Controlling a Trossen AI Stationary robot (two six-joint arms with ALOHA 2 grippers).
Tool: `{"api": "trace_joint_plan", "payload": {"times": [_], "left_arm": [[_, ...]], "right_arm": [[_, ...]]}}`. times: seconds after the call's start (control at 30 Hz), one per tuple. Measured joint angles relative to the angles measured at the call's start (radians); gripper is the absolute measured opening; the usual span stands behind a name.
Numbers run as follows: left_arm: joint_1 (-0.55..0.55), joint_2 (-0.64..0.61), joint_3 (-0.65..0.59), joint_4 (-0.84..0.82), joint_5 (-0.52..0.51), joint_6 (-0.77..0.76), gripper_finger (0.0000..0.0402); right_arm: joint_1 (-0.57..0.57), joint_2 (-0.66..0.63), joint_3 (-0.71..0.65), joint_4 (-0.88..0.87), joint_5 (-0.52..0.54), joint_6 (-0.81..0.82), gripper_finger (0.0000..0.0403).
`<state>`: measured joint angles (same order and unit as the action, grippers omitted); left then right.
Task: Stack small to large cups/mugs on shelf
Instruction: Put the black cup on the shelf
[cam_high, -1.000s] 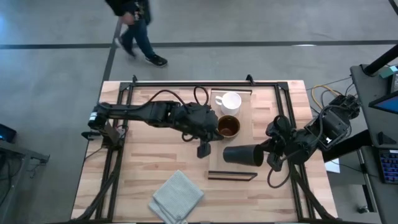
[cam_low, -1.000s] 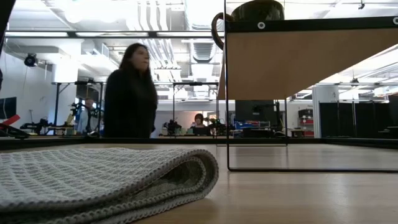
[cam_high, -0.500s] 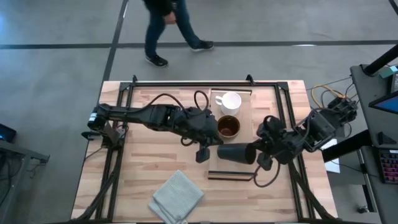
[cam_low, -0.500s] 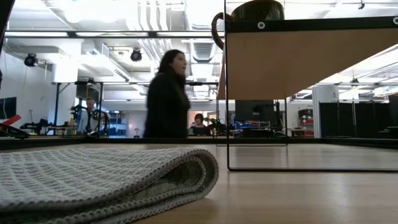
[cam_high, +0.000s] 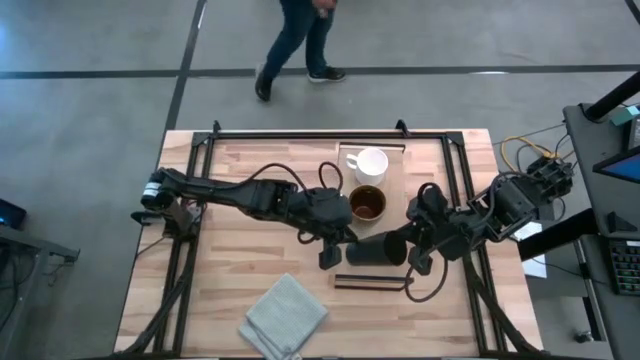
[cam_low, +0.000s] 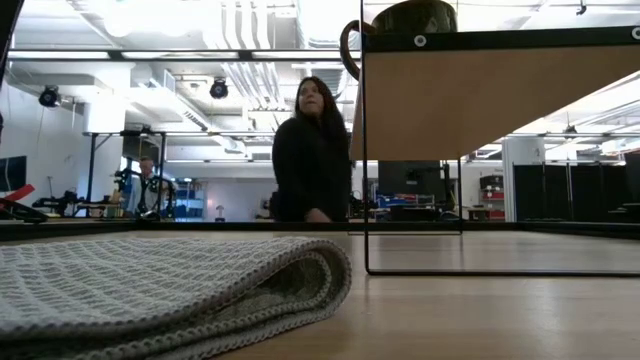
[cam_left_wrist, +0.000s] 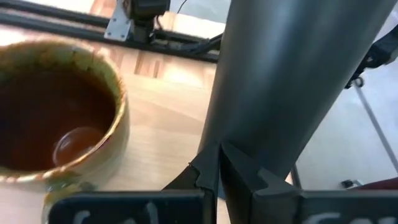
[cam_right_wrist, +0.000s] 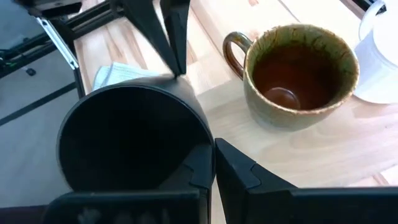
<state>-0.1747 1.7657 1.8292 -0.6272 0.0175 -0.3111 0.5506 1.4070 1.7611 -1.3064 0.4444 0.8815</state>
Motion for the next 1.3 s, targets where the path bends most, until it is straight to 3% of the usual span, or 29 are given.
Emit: {"api": "trace_joint_plan", "payload": {"times": [0.57, 0.87, 1.3], "left_arm": [[-0.006, -0.001, -0.003, 0.011, -0.031, -0.024, 0.0000], [-0.006, -0.031, 0.001, -0.010, -0.033, -0.024, 0.0000], [-0.010, 0.044, 0.001, 0.035, -0.015, -0.058, 0.0000]], "right_arm": [[-0.015, 0.009, 0.000, 0.071, -0.051, -0.051, 0.0009], [-0.015, 0.016, 0.000, -0.139, -0.055, 0.101, 0.0008], [-0.043, 0.017, 0.000, -0.062, -0.024, 0.006, 0.0008]]}}
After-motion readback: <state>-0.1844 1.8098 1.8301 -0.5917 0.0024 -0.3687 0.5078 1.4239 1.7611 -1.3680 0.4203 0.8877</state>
